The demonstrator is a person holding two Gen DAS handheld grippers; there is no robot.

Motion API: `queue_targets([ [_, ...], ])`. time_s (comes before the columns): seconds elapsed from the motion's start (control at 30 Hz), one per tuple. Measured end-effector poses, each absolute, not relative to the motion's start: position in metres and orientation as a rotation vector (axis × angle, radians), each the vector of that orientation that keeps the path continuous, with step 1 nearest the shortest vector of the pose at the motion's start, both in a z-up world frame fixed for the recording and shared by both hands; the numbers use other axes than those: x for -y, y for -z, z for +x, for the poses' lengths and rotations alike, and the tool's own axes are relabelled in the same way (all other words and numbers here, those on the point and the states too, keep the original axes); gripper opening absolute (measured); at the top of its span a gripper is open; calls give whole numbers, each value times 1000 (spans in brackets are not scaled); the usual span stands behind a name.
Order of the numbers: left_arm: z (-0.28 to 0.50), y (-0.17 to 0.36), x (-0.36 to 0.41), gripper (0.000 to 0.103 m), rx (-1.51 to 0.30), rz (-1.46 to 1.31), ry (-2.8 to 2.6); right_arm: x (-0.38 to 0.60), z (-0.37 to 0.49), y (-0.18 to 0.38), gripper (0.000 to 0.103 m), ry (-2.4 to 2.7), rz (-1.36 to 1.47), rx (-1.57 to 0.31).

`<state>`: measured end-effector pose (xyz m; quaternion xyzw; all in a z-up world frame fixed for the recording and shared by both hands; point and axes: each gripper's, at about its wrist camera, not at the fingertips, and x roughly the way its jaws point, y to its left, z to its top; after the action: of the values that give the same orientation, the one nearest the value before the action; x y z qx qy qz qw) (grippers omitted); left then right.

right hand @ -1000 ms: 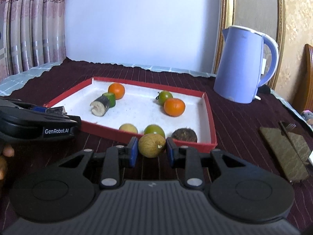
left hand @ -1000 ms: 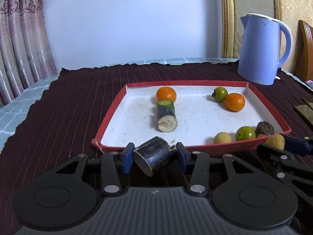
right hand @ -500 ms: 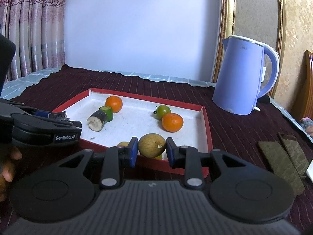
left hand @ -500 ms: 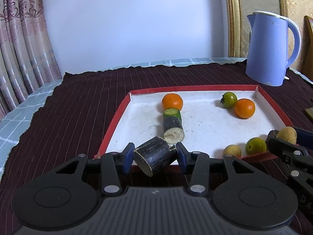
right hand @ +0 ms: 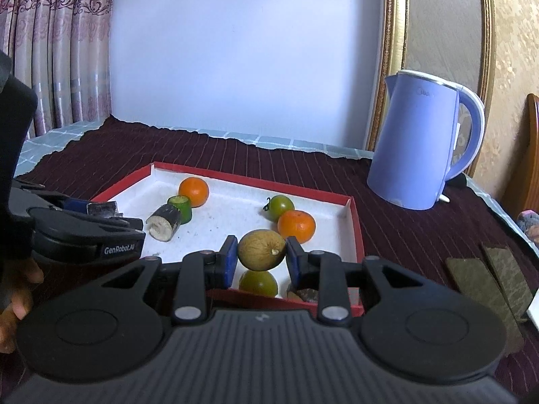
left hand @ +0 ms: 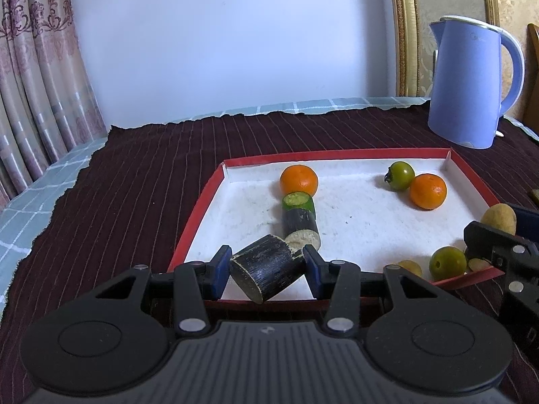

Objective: Organize fruits
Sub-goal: 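Lift the yellow fruit and dark cylinder and carry them over the tray with both grippers, then lower the yellow fruit and dark cylinder toward the tray with both grippers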

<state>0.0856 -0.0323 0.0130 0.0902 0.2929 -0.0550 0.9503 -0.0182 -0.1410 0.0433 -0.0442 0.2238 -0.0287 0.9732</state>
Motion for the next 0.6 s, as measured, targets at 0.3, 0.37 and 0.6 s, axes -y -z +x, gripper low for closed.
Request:
queue_targets([
  [0.3, 90, -14, 36, 44, -591, 192, 110, 140, -12, -44, 29, 55, -86, -450],
  [0.37, 91, -14, 36, 44, -592, 193, 110, 141, -11, -45, 29, 56, -84, -449],
  [0.6, 96, -15, 40, 44, -599, 189, 112, 142, -6, -48, 29, 60, -82, -443],
])
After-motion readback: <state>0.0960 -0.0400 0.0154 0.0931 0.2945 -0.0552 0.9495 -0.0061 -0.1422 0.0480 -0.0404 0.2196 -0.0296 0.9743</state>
